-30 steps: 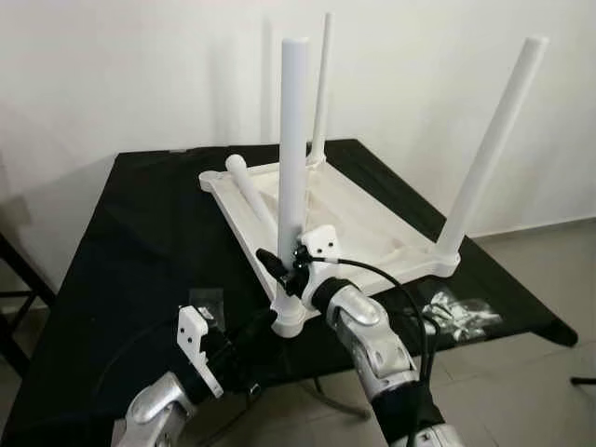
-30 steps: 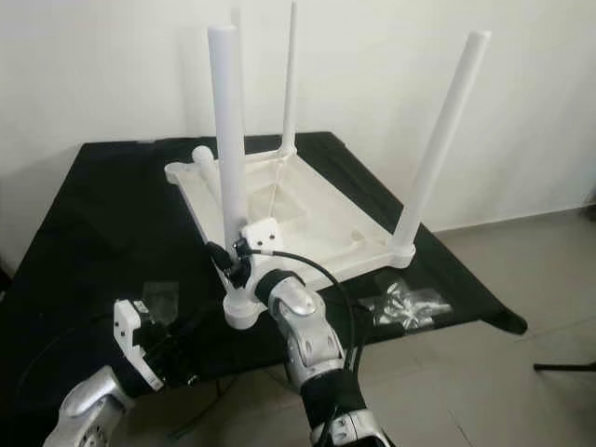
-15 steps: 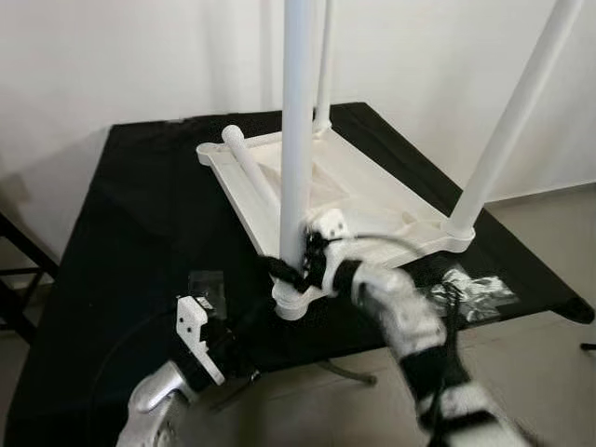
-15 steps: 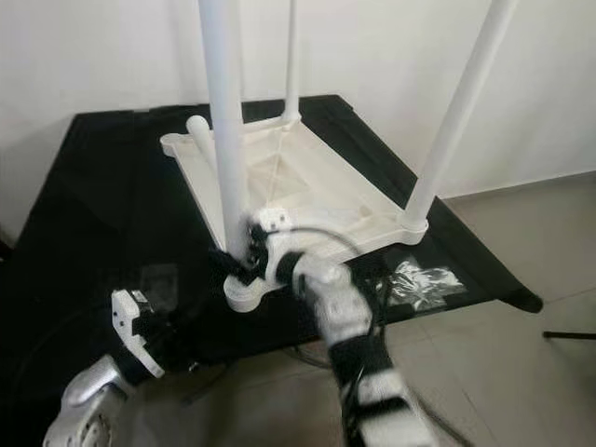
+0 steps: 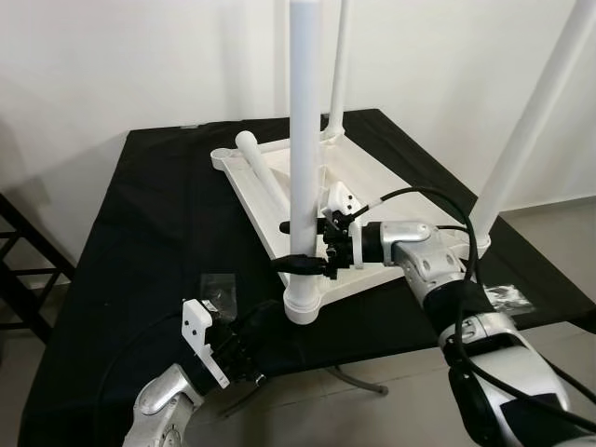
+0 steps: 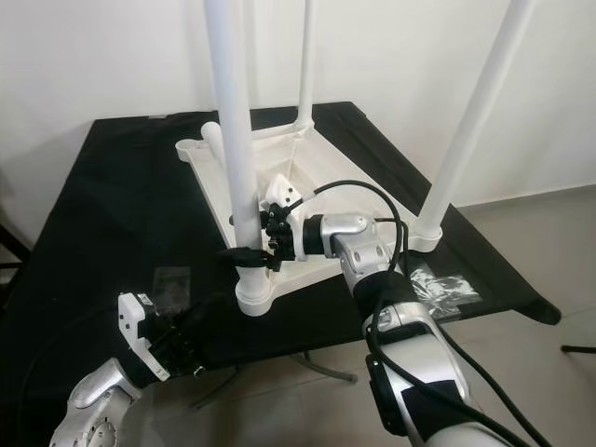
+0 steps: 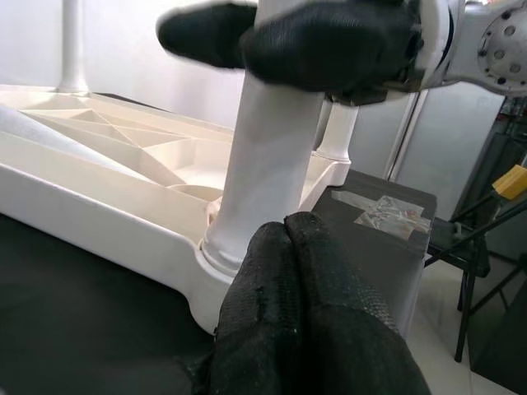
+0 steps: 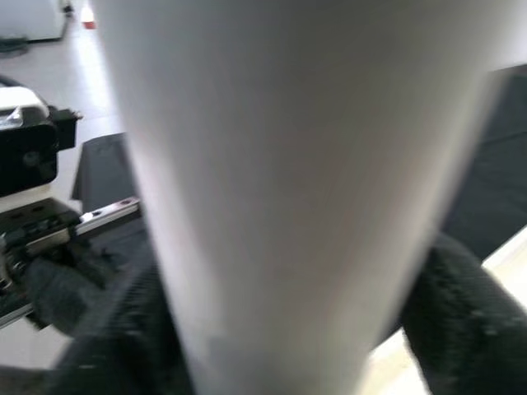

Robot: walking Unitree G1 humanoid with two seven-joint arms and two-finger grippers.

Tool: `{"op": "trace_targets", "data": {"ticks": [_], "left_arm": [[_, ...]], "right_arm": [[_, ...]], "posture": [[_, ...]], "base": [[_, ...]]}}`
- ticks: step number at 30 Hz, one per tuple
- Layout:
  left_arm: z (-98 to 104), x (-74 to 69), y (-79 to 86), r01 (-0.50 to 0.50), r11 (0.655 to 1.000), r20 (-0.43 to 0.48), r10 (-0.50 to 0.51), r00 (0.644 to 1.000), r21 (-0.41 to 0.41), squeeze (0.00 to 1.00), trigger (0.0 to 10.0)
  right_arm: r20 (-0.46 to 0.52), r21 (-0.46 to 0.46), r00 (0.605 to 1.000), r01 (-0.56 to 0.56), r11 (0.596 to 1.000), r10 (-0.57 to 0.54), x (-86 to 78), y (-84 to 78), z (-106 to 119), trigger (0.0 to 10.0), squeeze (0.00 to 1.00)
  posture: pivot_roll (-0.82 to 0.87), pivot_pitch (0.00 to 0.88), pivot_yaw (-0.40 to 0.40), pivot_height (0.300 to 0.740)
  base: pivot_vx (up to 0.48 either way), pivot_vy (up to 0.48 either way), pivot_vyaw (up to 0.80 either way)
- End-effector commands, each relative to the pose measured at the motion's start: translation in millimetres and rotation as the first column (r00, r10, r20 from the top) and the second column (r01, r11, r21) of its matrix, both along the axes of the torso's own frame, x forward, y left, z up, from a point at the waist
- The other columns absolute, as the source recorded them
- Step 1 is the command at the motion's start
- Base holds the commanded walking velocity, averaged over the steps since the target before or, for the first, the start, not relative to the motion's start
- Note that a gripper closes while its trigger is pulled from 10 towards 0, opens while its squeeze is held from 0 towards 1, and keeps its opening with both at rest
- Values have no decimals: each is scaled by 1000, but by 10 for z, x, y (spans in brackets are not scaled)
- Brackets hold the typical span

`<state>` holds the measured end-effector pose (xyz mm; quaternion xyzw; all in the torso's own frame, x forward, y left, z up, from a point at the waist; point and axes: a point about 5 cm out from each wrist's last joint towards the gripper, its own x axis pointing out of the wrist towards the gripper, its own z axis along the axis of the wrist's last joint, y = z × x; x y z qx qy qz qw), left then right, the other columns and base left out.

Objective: Building children table

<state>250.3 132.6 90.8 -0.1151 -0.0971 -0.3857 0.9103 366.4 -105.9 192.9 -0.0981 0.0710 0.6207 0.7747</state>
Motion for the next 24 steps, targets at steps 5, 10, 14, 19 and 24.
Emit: {"op": "trace_targets", "data": {"ticks": [5,10,14,19,24], "left_arm": [[-35,-16,17,1,1000,-13,-1,1000,10,0,10000],[-34,-32,19,6,1000,-13,-6,1000,9,0,10000],[-28,-53,39,6,1000,-13,-6,1000,7,0,10000],[-19,-62,71,12,1000,-16,-11,1000,8,0,10000],[-21,-49,73,20,1000,-20,-20,1000,13,0,10000]], "right_arm": [[-59,-42,998,8,999,-11,-1,-183,-135,0,0],[-65,-61,993,91,994,-95,-28,-319,-309,0,0],[-68,-93,924,369,925,-376,-93,-291,-663,0,0],[-194,-187,501,825,533,-843,-595,-176,-1232,0,0],[-127,-156,511,836,526,-850,-648,-219,-1063,0,0]], "posture": [[52,0,-13,740],[38,0,-7,740],[17,0,-4,740],[4,0,15,740],[-5,0,20,740]], "base": [[0,0,0],[0,0,0],[0,0,0],[0,0,0],[0,0,0]]}}
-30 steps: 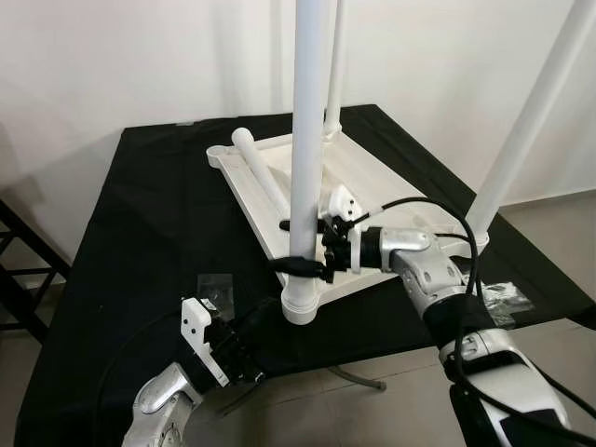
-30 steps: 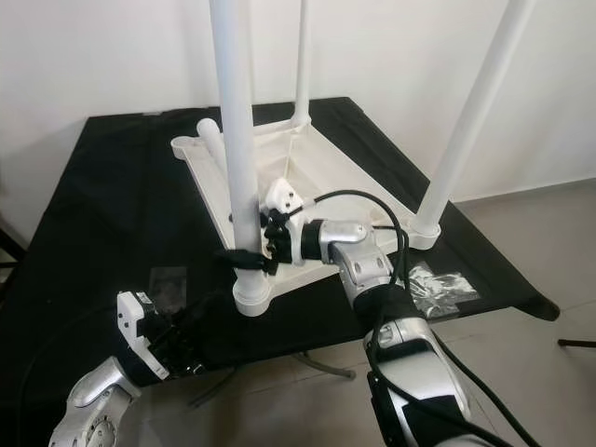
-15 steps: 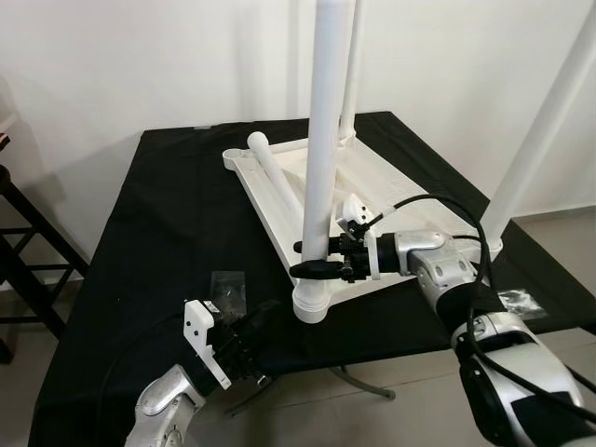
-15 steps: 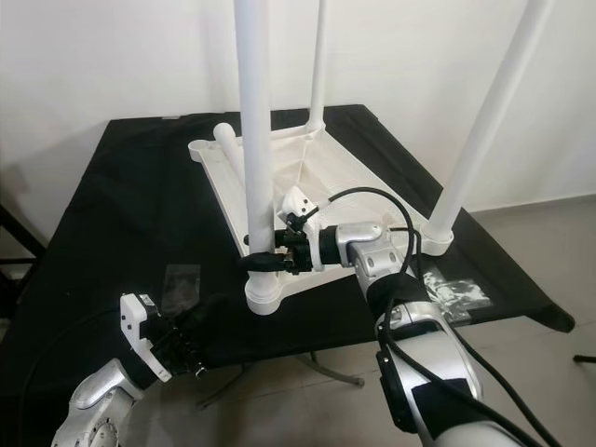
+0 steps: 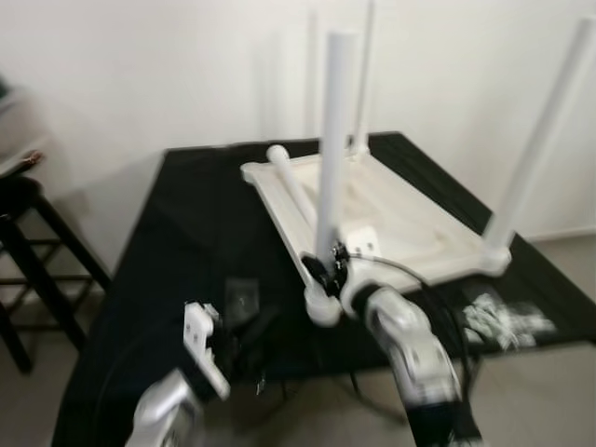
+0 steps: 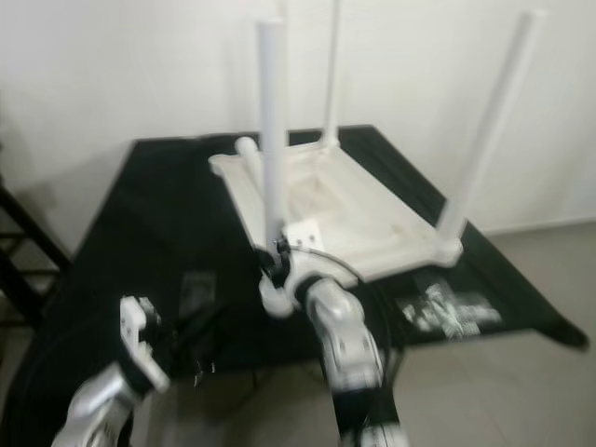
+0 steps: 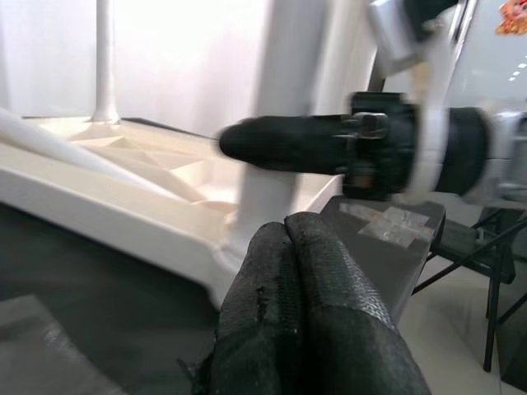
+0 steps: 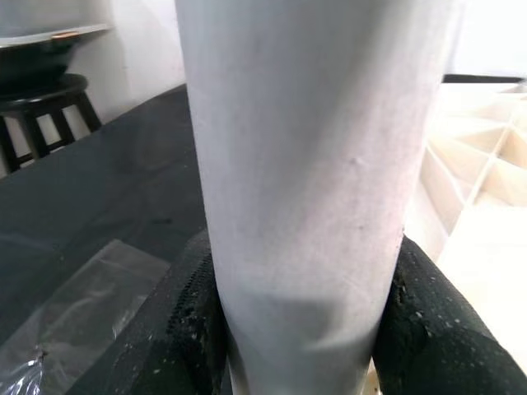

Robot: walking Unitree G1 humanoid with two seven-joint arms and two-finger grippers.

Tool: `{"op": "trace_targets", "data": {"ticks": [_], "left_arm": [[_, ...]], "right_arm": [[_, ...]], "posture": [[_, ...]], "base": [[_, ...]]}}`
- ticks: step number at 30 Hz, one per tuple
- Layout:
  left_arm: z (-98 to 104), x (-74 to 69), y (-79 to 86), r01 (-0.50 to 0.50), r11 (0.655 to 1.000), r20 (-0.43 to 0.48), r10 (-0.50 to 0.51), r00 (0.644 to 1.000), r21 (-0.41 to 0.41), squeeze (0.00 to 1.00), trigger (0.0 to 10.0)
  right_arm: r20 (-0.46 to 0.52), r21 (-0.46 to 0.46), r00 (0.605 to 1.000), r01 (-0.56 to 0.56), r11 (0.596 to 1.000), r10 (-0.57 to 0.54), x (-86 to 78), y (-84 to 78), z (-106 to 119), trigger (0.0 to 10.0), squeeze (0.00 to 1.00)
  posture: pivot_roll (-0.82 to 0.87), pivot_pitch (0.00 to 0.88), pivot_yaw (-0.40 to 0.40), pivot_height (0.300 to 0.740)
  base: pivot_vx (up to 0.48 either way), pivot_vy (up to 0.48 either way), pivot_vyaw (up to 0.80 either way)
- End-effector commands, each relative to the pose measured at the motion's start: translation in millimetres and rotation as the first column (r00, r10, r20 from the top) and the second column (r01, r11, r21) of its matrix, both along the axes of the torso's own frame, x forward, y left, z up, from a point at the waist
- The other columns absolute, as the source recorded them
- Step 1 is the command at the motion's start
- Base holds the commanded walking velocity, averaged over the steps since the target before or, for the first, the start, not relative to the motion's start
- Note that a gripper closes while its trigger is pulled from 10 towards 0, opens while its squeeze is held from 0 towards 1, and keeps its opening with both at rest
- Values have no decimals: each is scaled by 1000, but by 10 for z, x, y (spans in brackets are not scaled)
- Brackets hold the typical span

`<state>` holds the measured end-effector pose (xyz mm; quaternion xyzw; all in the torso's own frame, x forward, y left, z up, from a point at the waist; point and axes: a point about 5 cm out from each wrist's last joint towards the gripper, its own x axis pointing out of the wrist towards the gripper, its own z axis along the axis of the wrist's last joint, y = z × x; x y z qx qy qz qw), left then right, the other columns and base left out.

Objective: Building children table

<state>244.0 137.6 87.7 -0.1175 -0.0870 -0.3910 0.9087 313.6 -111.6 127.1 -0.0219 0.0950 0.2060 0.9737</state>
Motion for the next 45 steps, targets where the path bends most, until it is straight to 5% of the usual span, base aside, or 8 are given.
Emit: {"op": "trace_targets", "data": {"ticks": [1,6,7,13,16,17,34,45], "left_arm": [[8,17,22,9,1000,-2,-9,1000,9,0,10000],[6,18,27,9,1000,-3,-9,1000,9,0,10000],[6,16,31,4,1000,-2,-4,1000,9,0,10000],[8,11,20,8,1000,-4,-8,1000,7,0,10000],[6,14,10,11,1000,-5,-11,1000,6,0,10000],[4,18,5,12,1000,-6,-12,1000,5,0,10000],[-4,36,-3,9,1000,-5,-9,1000,10,0,10000],[-7,25,-3,10,1000,-7,-10,1000,7,0,10000]], "right_arm": [[-170,-82,982,73,994,-86,-79,-218,-314,0,0],[-118,-104,986,108,989,-120,34,-326,-181,0,0],[-132,-76,988,75,994,-84,88,-273,-171,10000,0],[25,7,990,-139,990,139,268,63,231,10000,1000],[89,22,954,-288,957,285,320,152,443,10000,949],[107,-13,915,-391,920,390,317,186,511,10000,0],[-35,-97,635,-771,630,772,519,175,576,10000,0],[-35,-92,663,-747,658,748,526,32,511,0,0]], "posture": [[-1,0,13,740],[-5,0,9,740],[2,0,8,740],[-4,0,16,740],[-2,0,17,740],[1,0,18,740],[34,0,13,740],[21,0,14,740]], "base": [[0,0,0],[0,0,0],[0,0,0],[0,0,0],[0,0,0],[0,0,0],[0,0,0],[0,0,0]]}}
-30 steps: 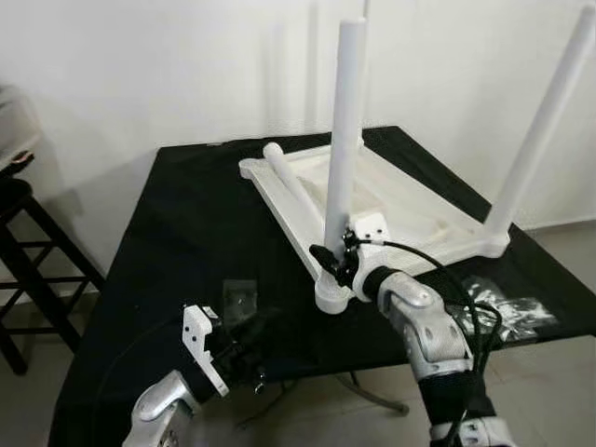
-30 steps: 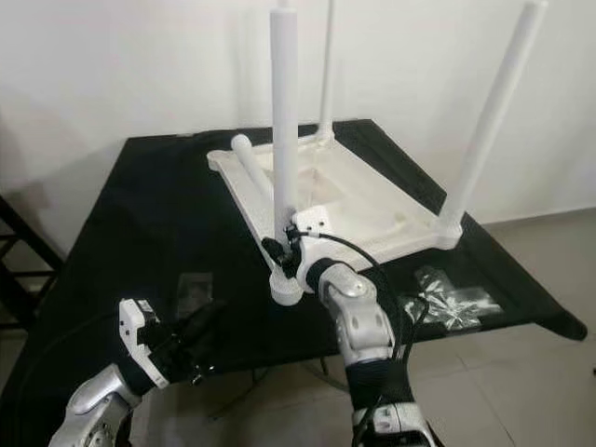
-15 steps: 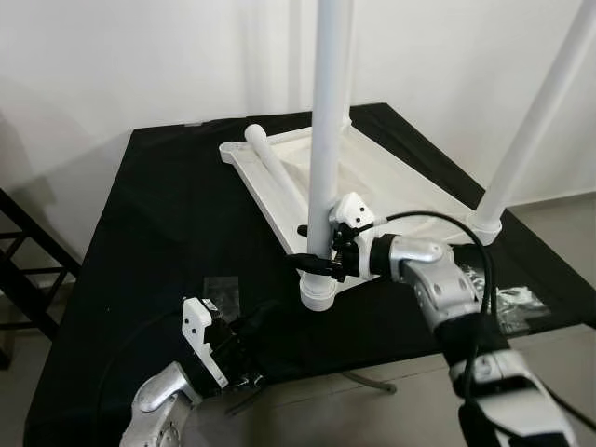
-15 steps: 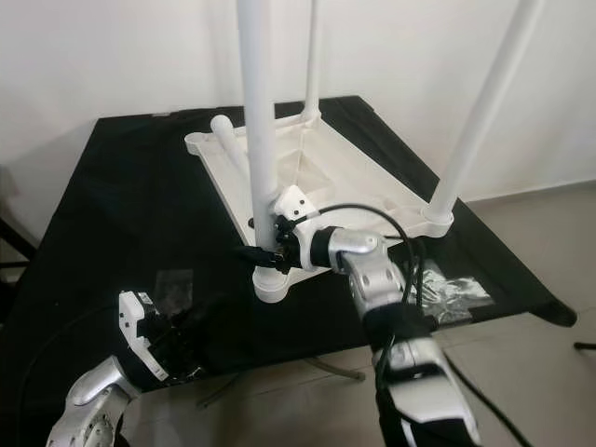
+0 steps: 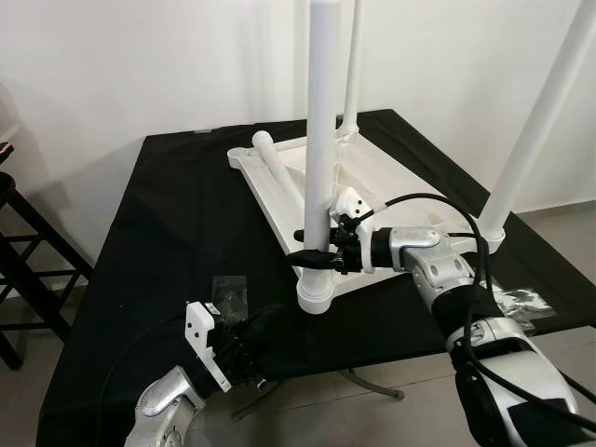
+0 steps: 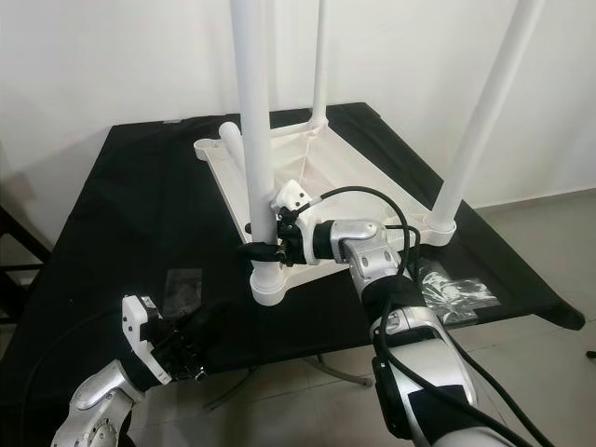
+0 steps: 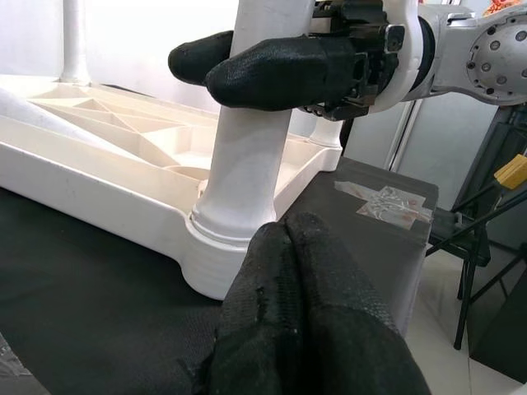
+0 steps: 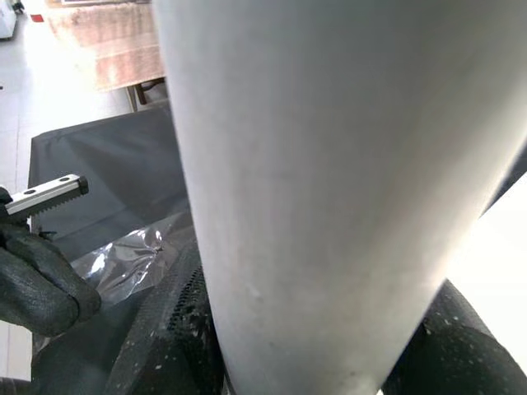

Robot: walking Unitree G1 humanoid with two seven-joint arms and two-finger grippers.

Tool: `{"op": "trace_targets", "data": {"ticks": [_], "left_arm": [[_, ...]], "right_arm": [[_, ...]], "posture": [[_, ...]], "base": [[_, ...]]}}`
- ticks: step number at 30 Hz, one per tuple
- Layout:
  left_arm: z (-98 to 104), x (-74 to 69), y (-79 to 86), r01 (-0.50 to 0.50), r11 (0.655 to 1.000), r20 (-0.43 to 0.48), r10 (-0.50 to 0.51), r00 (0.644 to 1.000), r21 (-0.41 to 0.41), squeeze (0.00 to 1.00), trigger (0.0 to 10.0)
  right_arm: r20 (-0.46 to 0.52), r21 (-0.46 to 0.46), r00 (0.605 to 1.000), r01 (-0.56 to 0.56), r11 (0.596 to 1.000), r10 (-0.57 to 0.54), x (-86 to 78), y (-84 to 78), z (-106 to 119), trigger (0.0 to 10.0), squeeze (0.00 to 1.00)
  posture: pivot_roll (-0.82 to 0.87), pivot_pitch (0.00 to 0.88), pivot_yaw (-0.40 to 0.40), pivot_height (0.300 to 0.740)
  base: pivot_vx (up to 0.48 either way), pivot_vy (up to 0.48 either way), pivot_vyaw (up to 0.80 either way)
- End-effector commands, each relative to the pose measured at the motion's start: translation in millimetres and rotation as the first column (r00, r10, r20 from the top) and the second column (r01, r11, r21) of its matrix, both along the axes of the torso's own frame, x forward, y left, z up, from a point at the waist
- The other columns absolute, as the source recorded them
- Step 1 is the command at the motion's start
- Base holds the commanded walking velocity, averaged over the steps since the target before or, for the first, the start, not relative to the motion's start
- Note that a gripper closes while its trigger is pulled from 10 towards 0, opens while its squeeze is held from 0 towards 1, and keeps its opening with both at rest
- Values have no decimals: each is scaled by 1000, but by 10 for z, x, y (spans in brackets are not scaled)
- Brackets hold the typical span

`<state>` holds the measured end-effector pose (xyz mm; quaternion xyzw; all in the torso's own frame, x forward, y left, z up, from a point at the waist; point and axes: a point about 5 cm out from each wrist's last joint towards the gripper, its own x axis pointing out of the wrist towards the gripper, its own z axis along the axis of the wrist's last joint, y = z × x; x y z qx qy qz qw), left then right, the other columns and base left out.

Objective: Building children table

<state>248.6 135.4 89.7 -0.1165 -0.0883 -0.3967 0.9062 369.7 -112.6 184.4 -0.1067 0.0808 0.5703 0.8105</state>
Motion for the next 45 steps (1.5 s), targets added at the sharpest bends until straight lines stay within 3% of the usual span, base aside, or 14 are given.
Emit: {"op": "trace_targets", "data": {"ticks": [1,6,9,11,19,20,21,22,26,29,30,34,35,45], "left_arm": [[-26,-21,17,0,1000,-12,0,1000,6,0,10000],[-21,-29,26,-5,1000,-9,5,1000,2,0,10000],[-8,-37,41,-8,1000,-6,8,1000,0,0,10000],[-3,-34,44,-9,1000,-6,9,1000,-1,0,10000],[-16,-13,41,0,1000,-12,0,1000,4,0,10000],[-15,-11,43,-6,1000,-10,6,1000,3,0,10000],[-15,-11,43,-6,1000,-10,6,1000,3,0,10000],[-13,-8,45,-11,1000,-8,11,1000,2,0,10000],[-9,-5,48,-16,1000,-6,16,1000,2,0,10000],[-11,-5,40,-8,1000,-10,8,1000,-1,0,10000],[-11,-6,35,-6,1000,-11,6,1000,-1,0,10000],[-12,-5,18,-6,1000,-10,6,1000,-1,0,10000],[-13,-4,14,-6,1000,-10,6,1000,-1,0,10000],[-23,-11,-5,-6,1000,-7,6,1000,4,0,10000]], "right_arm": [[-4,-4,1000,-6,1000,6,-31,17,-68,0,0],[11,-44,982,191,981,-191,-52,-91,-287,0,0],[-41,-73,759,647,759,-650,-178,7,-731,0,0],[-149,-76,667,728,682,-729,-404,101,-926,0,0],[-101,-94,706,695,713,-701,-404,264,-950,0,0],[-93,-89,696,706,703,-712,-338,272,-884,3412,0],[-93,-89,696,706,703,-712,-338,272,-884,3412,0],[-91,-73,681,723,687,-726,-272,267,-809,10000,0],[-102,-51,629,771,635,-771,-254,271,-676,10000,0],[-97,45,675,737,674,-732,-148,243,-463,10000,176],[-83,79,736,677,732,-672,-118,260,-378,10000,1000],[5,167,949,310,936,-315,-103,291,-66,10000,1000],[39,150,971,226,963,-234,-111,271,-22,10000,0],[63,-62,996,-56,997,60,-30,61,73,10000,0]], "posture": [[21,0,14,740],[5,0,3,740],[2,0,11,740],[2,0,11,740],[-2,0,12,740],[-2,0,12,740],[-2,0,12,740],[-1,0,14,740],[5,0,14,740],[3,0,19,740],[15,0,18,740],[22,0,12,740],[24,0,9,740],[42,0,-3,740]], "base": [[0,0,0],[0,0,0],[0,0,0],[0,0,0],[0,0,0],[0,0,0],[0,0,0],[0,0,0],[0,0,0],[0,0,0],[0,0,0],[0,0,0],[0,0,0],[0,0,0]]}}
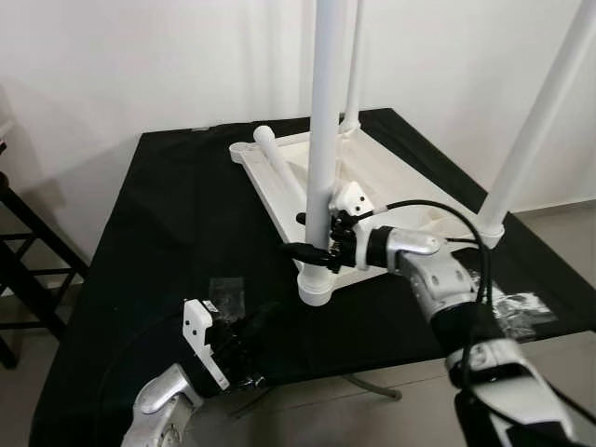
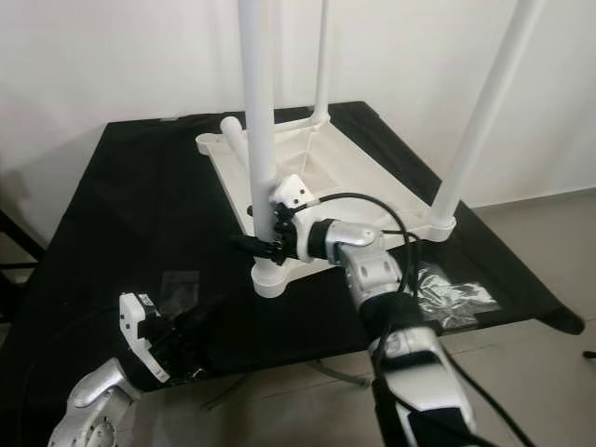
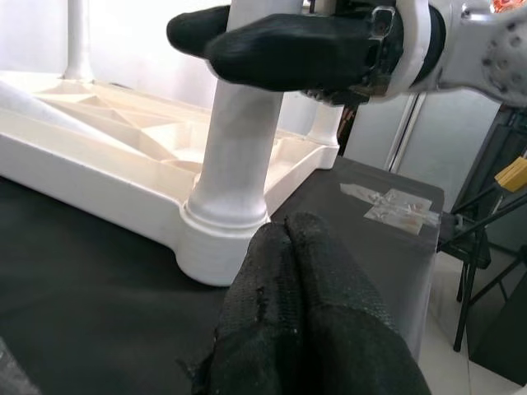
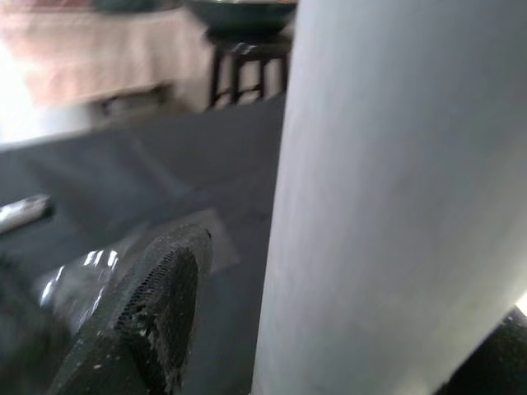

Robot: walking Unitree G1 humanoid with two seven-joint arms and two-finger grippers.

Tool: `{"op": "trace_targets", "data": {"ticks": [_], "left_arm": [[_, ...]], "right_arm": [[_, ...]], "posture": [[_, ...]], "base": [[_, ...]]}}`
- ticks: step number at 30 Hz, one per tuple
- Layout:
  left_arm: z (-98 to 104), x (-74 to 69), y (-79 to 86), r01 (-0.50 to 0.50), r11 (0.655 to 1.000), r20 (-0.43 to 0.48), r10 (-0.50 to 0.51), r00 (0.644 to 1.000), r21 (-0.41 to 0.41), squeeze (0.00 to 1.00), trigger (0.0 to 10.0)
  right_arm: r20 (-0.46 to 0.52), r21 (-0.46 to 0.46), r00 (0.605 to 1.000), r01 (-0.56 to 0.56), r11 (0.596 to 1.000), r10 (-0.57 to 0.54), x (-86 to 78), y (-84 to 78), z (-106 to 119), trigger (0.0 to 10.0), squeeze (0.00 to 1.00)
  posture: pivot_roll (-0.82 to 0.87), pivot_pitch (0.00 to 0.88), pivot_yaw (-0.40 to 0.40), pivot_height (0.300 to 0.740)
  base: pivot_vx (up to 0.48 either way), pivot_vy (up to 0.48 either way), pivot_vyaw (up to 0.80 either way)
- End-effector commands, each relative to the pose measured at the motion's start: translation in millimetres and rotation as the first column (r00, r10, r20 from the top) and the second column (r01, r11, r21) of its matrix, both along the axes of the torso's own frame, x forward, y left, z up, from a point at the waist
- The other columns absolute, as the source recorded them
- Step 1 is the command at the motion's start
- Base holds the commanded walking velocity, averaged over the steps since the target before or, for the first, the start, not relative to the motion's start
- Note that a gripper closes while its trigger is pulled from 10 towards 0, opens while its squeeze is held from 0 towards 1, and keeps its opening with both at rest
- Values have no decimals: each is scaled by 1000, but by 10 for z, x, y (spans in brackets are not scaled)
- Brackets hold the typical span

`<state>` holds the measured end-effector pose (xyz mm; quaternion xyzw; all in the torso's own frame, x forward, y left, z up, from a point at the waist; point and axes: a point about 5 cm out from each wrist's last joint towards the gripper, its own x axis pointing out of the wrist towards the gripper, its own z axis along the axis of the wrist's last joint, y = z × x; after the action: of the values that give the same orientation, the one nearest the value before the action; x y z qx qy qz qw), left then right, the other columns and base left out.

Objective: Building children table

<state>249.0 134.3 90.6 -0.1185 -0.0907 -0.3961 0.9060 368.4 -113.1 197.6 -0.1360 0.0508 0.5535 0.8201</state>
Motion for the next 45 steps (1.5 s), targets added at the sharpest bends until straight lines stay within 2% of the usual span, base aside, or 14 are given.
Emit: {"op": "trace_targets", "data": {"ticks": [1,2,4,5,21,24,25,28,35,36,39,40,41,45], "left_arm": [[-32,-17,5,-5,1000,-10,5,1000,10,0,10000],[-32,-17,5,-5,1000,-10,5,1000,10,0,10000],[-36,-26,-1,-5,1000,-9,5,1000,14,0,10000],[-37,-28,-1,-5,1000,-9,5,1000,14,0,10000],[-34,-80,16,-2,1000,-12,2,1000,8,0,10000],[-28,-91,31,0,1000,-13,0,1000,8,0,10000],[-24,-90,36,1,1000,-14,0,1000,6,0,10000],[-20,-86,40,2,1000,-16,-2,1000,5,0,10000],[-26,-73,35,12,1000,-21,-12,1000,3,0,10000],[-25,-70,38,5,1000,-18,-5,1000,2,0,10000],[-23,-70,39,-1,1000,-16,1,1000,3,0,10000],[-21,-68,39,-5,1000,-14,5,1000,5,0,10000],[-18,-64,37,-7,1000,-13,7,1000,6,0,10000],[-16,-56,30,-5,1000,-14,5,1000,6,0,10000]], "right_arm": [[-29,-53,997,-80,995,78,-3,55,-56,10000,0],[-29,-53,997,-80,995,78,-3,55,-56,10000,0],[-32,-77,998,-61,995,59,44,-12,-65,1098,0],[-40,-77,998,-56,995,53,51,-33,-68,0,0],[-105,-105,990,84,991,-95,-139,-250,-594,0,0],[-194,-105,649,732,674,-735,-208,-136,-1013,0,0],[-254,-137,634,724,676,-730,-442,49,-1181,0,0],[-289,-135,715,628,766,-637,-713,343,-1274,0,0],[-199,-95,726,654,750,-658,-488,324,-1088,0,0],[-190,-86,727,657,749,-660,-444,354,-1033,3922,0],[-192,-86,726,658,748,-661,-426,368,-1012,3922,0],[-205,-69,719,666,743,-664,-433,406,-952,10000,0],[-235,-26,733,652,758,-638,-417,454,-866,10000,1000],[-253,48,781,600,798,-572,-389,523,-699,10000,1000]], "posture": [[42,0,-3,740],[42,0,-3,740],[51,0,-7,740],[51,0,-7,740],[31,0,-4,740],[31,0,-3,740],[30,0,11,740],[19,0,17,740],[21,0,7,740],[22,0,7,740],[22,0,7,740],[31,0,6,740],[30,0,9,740],[19,0,13,740]], "base": [[0,0,0],[0,0,0],[0,0,0],[0,0,0],[0,0,0],[0,0,0],[0,0,0],[0,0,0],[0,0,0],[0,0,0],[0,0,0],[0,0,0],[0,0,0],[0,0,0]]}}
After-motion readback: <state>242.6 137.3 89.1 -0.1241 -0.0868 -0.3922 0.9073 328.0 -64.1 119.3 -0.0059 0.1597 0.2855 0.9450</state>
